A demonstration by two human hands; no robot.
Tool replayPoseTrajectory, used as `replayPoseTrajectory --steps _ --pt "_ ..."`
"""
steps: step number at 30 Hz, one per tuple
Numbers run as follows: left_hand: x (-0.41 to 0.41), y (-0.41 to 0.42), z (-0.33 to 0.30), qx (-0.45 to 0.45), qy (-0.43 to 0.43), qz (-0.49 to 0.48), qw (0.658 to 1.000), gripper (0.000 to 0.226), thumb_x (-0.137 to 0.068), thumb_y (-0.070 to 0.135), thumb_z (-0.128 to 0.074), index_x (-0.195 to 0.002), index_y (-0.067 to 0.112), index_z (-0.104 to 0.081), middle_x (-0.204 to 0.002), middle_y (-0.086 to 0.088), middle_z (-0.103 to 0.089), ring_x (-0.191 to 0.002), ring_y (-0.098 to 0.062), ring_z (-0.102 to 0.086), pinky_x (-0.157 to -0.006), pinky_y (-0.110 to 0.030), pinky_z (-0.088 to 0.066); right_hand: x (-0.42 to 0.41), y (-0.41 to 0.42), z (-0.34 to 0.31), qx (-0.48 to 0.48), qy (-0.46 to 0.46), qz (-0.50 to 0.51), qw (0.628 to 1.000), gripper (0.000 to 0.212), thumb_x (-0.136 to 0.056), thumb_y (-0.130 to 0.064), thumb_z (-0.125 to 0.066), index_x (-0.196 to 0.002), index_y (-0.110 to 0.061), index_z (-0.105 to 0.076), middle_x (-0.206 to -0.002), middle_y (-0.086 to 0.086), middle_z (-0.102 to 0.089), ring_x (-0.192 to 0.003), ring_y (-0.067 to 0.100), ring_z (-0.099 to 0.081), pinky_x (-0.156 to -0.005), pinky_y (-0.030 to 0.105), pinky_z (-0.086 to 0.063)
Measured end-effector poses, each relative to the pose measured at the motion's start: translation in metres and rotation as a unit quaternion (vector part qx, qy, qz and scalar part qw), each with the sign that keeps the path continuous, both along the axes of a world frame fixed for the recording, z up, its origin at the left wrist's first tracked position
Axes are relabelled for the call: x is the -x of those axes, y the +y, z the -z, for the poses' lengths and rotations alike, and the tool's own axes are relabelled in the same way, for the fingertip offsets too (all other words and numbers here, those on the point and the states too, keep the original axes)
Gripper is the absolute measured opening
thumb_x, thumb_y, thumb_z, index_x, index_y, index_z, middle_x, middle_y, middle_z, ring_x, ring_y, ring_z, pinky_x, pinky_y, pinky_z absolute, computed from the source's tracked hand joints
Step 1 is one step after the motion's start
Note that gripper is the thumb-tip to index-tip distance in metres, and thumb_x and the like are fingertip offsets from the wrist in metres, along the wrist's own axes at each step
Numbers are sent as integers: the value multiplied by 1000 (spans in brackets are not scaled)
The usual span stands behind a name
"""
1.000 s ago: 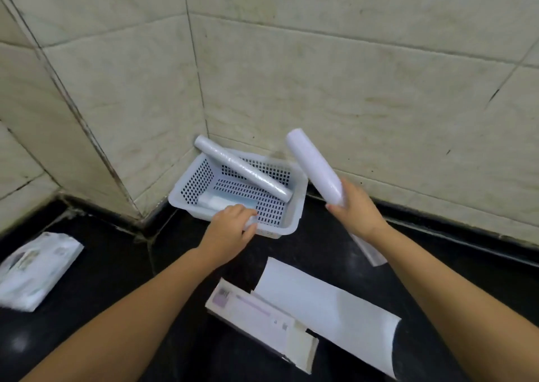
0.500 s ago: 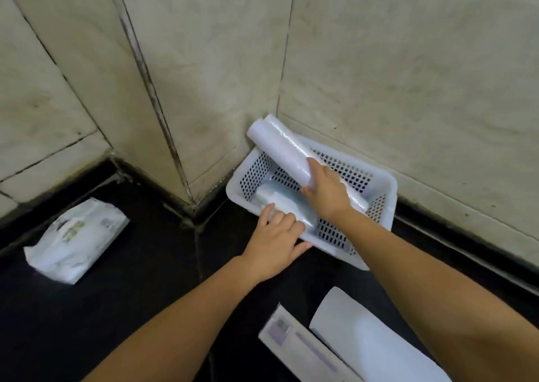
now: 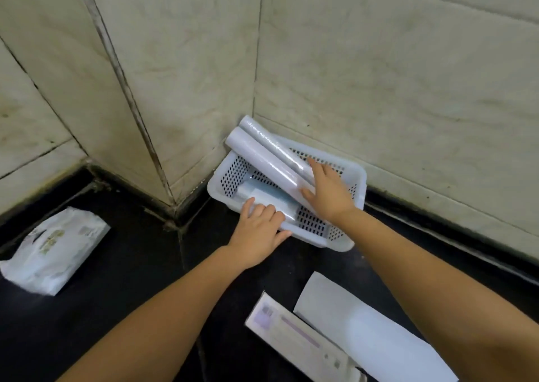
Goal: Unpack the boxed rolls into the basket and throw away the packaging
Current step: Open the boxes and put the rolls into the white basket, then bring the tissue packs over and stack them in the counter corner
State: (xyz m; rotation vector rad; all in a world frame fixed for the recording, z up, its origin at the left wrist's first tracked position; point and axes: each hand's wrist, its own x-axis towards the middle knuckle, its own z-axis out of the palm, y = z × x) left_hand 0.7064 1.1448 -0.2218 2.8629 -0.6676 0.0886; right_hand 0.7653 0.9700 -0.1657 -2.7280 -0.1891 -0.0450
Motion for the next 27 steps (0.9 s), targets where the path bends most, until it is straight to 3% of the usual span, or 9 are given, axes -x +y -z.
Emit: replayPoseTrajectory --steps 6,11,15,19,27 --pt "1 -28 -15 21 38 2 999 45 -93 51 -38 -125 22 -51 -125 -2 -55 -122 -22 -45 -114 -51 -13 81 -91 -32 -4 11 104 994 58 -93 -32 -52 -144 -19 -28 -143 12 -41 -129 32 -41 -101 51 -42" --pt "41 -151 -52 62 16 131 989 41 -94 49 -38 -126 25 -48 -127 1 -55 -123 -20 -45 -113 -44 -23 196 -192 -36 -10 34 250 968 53 -96 -31 -47 -144 -17 -29 -144 10 -40 -129 29 -42 -103 47 -41" --pt "115 -267 -72 61 53 299 951 42 -95 46 -37 -130 24 -45 -132 2 -52 -128 -18 -41 -116 -43 -13 311 -269 -36 -29 31 377 925 51 -96 -31 -46 -143 -18 -31 -141 9 -43 -126 27 -46 -101 45 -44" --pt "183 -354 -78 31 64 402 913 43 -96 47 -35 -131 24 -44 -132 2 -52 -128 -18 -40 -117 -45 -10 415 -328 -37 -32 27 467 883 49 -96 -32 -45 -142 -18 -32 -140 9 -44 -126 26 -46 -102 44 -42" --pt "327 -525 -75 -16 60 515 855 42 -95 44 -37 -132 24 -43 -133 2 -51 -130 -18 -39 -117 -47 -10 609 -460 -37 -45 21 594 803 46 -95 -29 -46 -139 -16 -38 -137 11 -47 -126 27 -45 -103 44 -40"
